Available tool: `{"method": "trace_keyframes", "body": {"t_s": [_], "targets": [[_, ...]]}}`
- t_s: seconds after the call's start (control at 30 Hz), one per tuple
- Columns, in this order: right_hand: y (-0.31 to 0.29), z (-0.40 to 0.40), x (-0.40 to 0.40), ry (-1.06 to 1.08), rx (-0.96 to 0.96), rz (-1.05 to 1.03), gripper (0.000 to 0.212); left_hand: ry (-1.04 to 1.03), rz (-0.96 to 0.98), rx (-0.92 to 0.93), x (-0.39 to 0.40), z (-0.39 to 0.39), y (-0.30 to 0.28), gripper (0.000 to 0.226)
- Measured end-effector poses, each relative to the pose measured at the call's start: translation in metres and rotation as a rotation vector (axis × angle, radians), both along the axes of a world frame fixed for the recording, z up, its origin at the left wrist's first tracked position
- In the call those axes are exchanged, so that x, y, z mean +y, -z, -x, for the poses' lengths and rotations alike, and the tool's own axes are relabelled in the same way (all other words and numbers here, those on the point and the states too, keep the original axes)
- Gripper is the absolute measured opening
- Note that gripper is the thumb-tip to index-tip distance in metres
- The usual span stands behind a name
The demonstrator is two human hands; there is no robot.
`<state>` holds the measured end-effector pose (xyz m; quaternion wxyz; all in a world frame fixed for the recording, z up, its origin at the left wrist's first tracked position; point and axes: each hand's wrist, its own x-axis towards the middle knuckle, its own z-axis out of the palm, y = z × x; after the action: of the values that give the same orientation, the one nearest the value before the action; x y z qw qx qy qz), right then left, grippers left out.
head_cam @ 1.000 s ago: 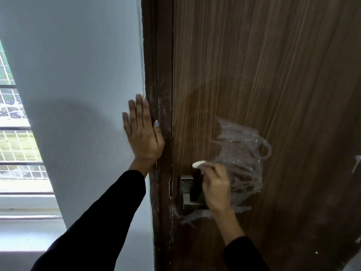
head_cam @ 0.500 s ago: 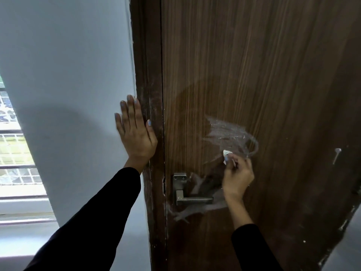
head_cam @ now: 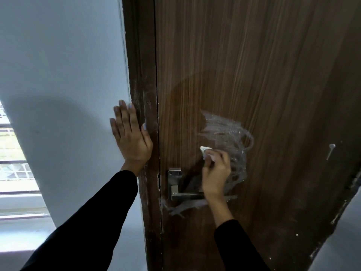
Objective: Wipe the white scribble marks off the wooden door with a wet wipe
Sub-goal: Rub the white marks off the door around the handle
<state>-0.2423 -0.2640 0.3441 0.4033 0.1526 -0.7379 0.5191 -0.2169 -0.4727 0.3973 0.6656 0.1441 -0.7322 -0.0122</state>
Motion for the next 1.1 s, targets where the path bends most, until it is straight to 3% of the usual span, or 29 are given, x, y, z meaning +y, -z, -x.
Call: {"method": "trace_keyframes", "body": {"t_s": [0.1,0.17,0.2,0.27,0.33,0.37,0.43,0.5,0.57,0.63,0.77,0.9,1.0,1.1], "targets": [[0.021,-0.014,-0.005,-0.258,0.025,-0.379,0.036,-0.006,0.007,0.006,-0.002,0.0,0.0,0.058],[0.035,-0.011,0.009,-0.263,0.027,-0.532,0.043,-0.003,0.012,0.005,-0.003,0.0,0.001,0.058],[0.034,-0.005,0.018,-0.186,0.006,-0.484,0.043,-0.004,0.014,0.005,-0.003,0.0,0.002,0.058],[0.018,0.008,0.033,0.021,-0.067,-0.199,0.038,-0.01,0.013,0.005,-0.003,0.001,0.002,0.058],[-0.008,0.017,0.036,0.161,-0.026,0.084,0.028,-0.011,0.01,0.006,-0.002,0.002,0.002,0.058],[-0.017,0.017,0.03,0.195,0.01,0.124,0.027,-0.011,0.009,0.008,-0.002,0.002,0.003,0.058],[-0.023,0.01,0.008,0.169,0.073,0.02,0.037,-0.015,0.008,0.008,-0.001,0.001,0.002,0.058],[-0.004,-0.006,-0.014,-0.071,0.099,-0.092,0.035,-0.016,0.004,0.002,-0.001,-0.001,0.001,0.06],[0.021,-0.019,-0.019,-0.172,0.185,-0.297,0.038,-0.019,0.002,-0.003,-0.001,-0.002,0.001,0.061],[0.031,-0.013,-0.004,-0.215,0.095,-0.217,0.04,-0.019,0.001,-0.02,-0.002,-0.003,0.002,0.061],[-0.005,0.011,0.015,0.02,0.004,0.034,0.056,-0.034,-0.009,-0.032,-0.003,-0.001,0.002,0.06],[-0.034,0.005,-0.017,-0.008,0.122,-0.123,0.045,-0.043,-0.005,-0.038,-0.004,-0.001,0.003,0.062],[-0.003,-0.007,-0.024,-0.103,0.288,-0.355,0.052,-0.029,0.004,-0.035,-0.003,-0.003,0.002,0.062],[0.005,0.003,0.007,-0.143,0.162,-0.311,0.039,-0.016,0.008,-0.037,-0.003,-0.003,0.003,0.061]]}}
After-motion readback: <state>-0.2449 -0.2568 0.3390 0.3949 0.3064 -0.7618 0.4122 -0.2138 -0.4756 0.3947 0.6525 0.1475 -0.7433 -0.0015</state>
